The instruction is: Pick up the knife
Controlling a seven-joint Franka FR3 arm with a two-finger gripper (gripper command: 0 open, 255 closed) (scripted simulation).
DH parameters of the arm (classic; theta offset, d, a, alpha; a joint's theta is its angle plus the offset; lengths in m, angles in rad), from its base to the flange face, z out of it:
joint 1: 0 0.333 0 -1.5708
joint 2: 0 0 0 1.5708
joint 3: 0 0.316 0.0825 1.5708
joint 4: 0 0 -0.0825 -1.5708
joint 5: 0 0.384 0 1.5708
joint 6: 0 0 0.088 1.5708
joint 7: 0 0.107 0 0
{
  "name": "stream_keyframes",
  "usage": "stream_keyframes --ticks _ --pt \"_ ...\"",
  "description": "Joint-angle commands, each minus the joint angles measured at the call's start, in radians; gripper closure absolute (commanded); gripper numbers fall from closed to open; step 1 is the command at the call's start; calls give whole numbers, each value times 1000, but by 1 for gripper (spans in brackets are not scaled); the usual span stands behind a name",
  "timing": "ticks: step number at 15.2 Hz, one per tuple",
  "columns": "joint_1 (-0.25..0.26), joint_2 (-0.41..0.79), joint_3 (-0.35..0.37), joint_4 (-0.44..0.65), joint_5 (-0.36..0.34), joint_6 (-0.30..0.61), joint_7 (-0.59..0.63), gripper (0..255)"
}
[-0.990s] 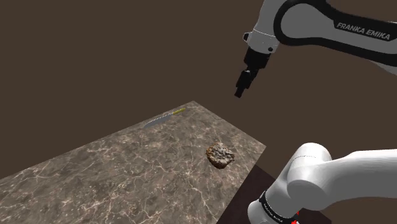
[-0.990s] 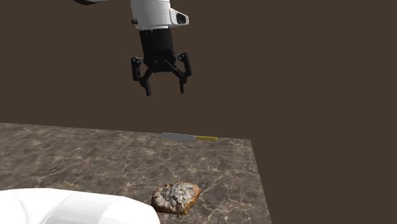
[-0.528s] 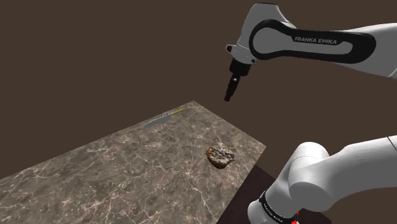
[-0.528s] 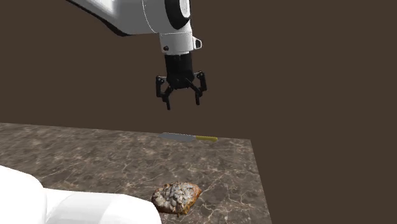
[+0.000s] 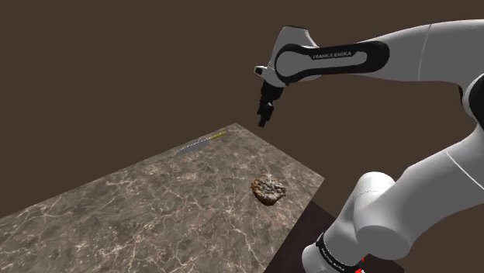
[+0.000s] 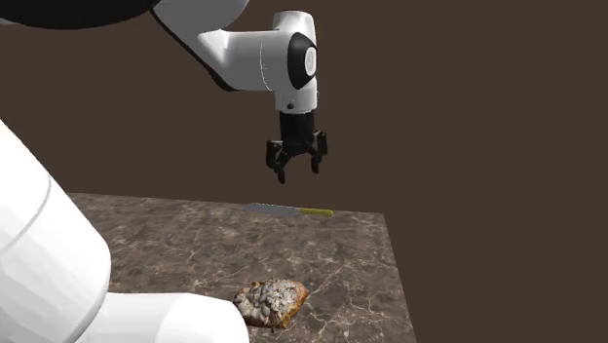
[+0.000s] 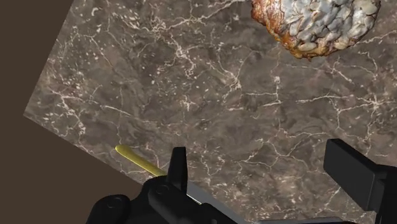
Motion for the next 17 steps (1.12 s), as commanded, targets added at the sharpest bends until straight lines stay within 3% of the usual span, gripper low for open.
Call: stream_keyframes --ticks 1,8,17 --pt "26 85 -30 32 32 53 -101 0" --pt "75 368 -76 176 199 164 -454 0" --pt "36 706 13 428 385 201 -838 0"
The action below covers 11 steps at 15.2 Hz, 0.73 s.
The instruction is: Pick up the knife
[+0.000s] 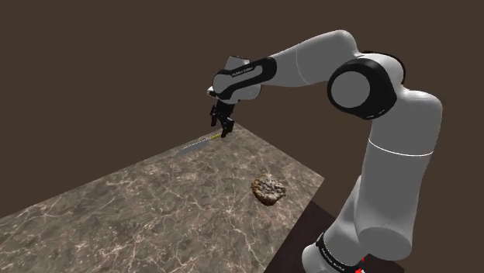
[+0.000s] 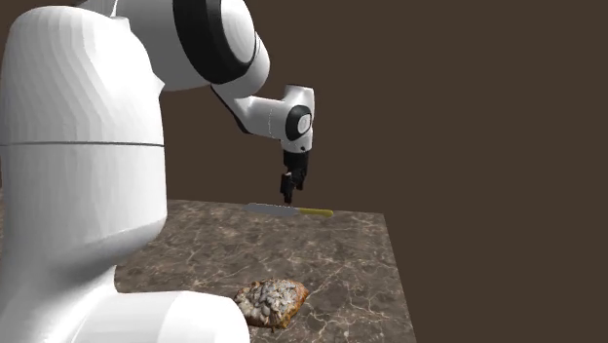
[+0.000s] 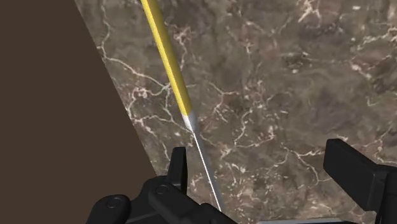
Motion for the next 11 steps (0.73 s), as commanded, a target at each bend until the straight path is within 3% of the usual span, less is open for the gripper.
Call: stream_keyframes --ticks 1,5,11 --pt "-15 67 28 60 26 -1 -78 0" --pt "-37 199 86 188 54 -7 -199 0" --pt "-44 245 100 185 71 40 -218 0"
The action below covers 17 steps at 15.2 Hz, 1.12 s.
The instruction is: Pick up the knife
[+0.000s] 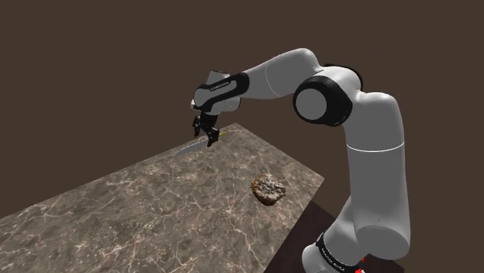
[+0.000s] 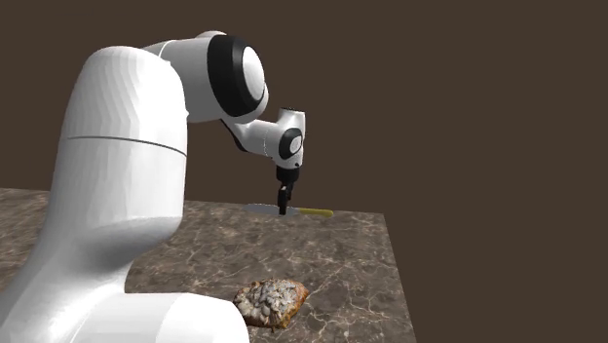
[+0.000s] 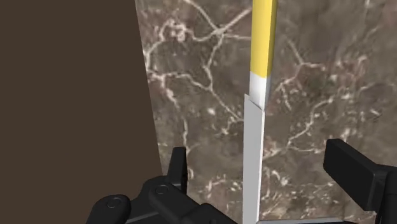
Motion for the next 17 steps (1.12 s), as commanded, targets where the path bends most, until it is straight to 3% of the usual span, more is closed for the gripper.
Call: stream_keyframes --ticks 1,4,5,17 --pt "-3 16 4 -3 6 18 -6 0" --pt "-5 29 8 -4 12 33 -11 0" --pt "-5 29 8 -5 12 33 -11 255" --pt "-1 4 1 -1 2 5 -3 255"
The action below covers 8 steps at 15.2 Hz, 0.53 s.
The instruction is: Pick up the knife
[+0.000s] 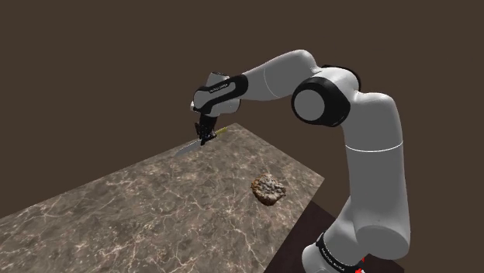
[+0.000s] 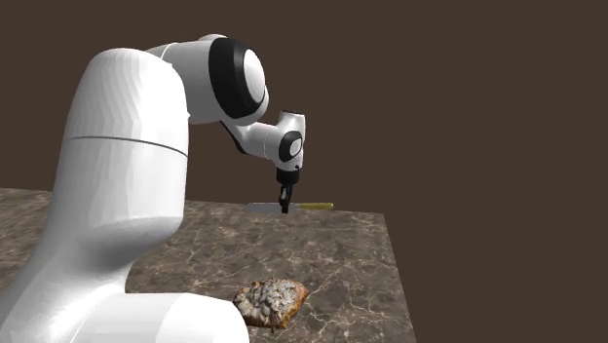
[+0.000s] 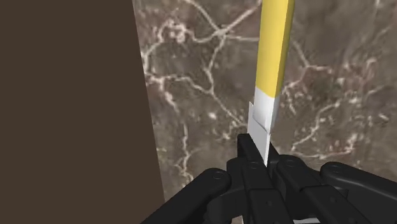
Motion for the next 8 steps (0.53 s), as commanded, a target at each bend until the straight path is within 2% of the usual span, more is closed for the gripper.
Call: stream_keyframes --ticks 1,8 --pt "3 -17 -4 1 -6 -17 5 255" --pt "10 -68 -17 20 -28 -85 24 255"
